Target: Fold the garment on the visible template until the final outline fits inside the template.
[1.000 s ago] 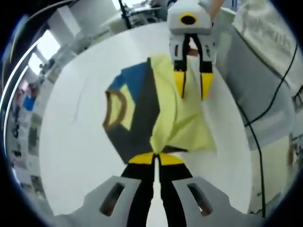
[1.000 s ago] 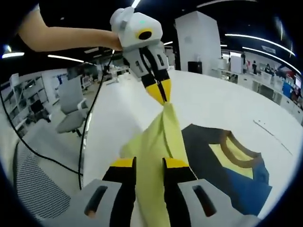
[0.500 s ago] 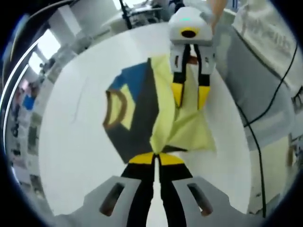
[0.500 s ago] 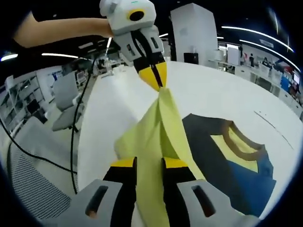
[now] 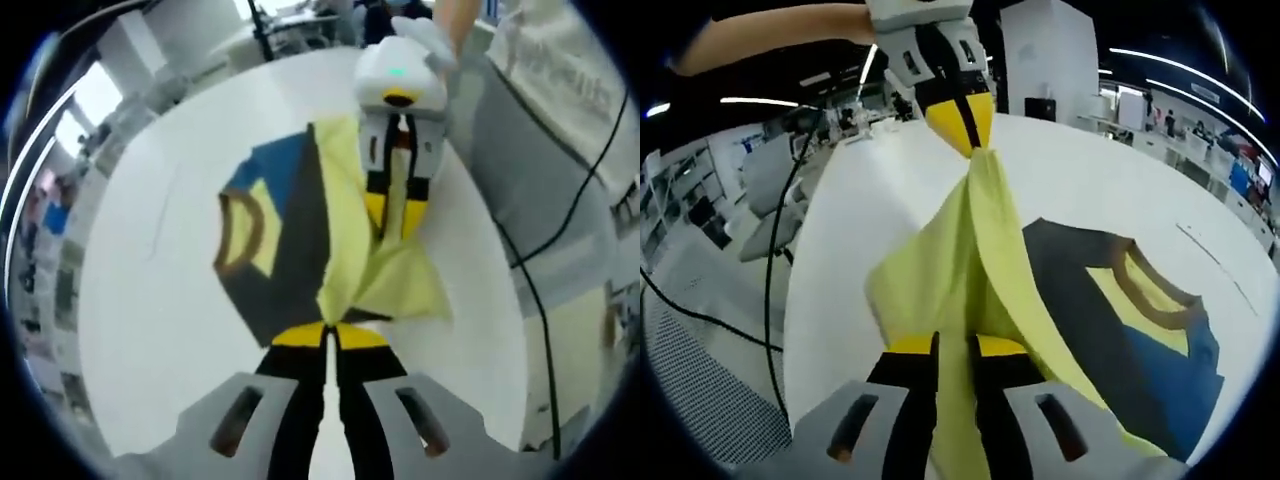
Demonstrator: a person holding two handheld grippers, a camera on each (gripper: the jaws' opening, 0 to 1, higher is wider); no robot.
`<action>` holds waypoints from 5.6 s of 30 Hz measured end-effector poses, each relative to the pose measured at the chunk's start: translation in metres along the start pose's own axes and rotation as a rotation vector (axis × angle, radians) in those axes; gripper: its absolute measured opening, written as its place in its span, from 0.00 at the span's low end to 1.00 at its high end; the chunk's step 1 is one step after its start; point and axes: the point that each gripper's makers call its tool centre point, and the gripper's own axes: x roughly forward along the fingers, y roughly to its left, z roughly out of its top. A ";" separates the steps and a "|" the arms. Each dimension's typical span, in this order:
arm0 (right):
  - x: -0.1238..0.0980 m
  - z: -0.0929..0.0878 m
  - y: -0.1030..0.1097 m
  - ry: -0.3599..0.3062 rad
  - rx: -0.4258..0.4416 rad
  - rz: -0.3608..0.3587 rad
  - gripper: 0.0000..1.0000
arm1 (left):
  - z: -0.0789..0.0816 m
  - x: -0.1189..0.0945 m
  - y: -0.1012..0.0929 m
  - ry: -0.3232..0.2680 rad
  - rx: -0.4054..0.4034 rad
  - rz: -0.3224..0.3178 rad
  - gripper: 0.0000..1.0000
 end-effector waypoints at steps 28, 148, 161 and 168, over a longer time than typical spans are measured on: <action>0.003 -0.026 0.004 0.060 -0.014 0.003 0.01 | -0.005 -0.003 0.018 0.050 0.092 -0.177 0.00; 0.005 -0.027 0.003 0.023 0.047 0.019 0.01 | -0.077 0.081 0.030 0.149 -0.291 -0.171 0.40; 0.006 -0.027 0.003 0.026 0.042 0.019 0.01 | -0.076 0.068 0.024 0.093 -0.386 -0.103 0.44; 0.006 -0.027 0.003 0.027 0.041 0.018 0.01 | -0.075 0.057 0.016 0.055 -0.445 -0.054 0.47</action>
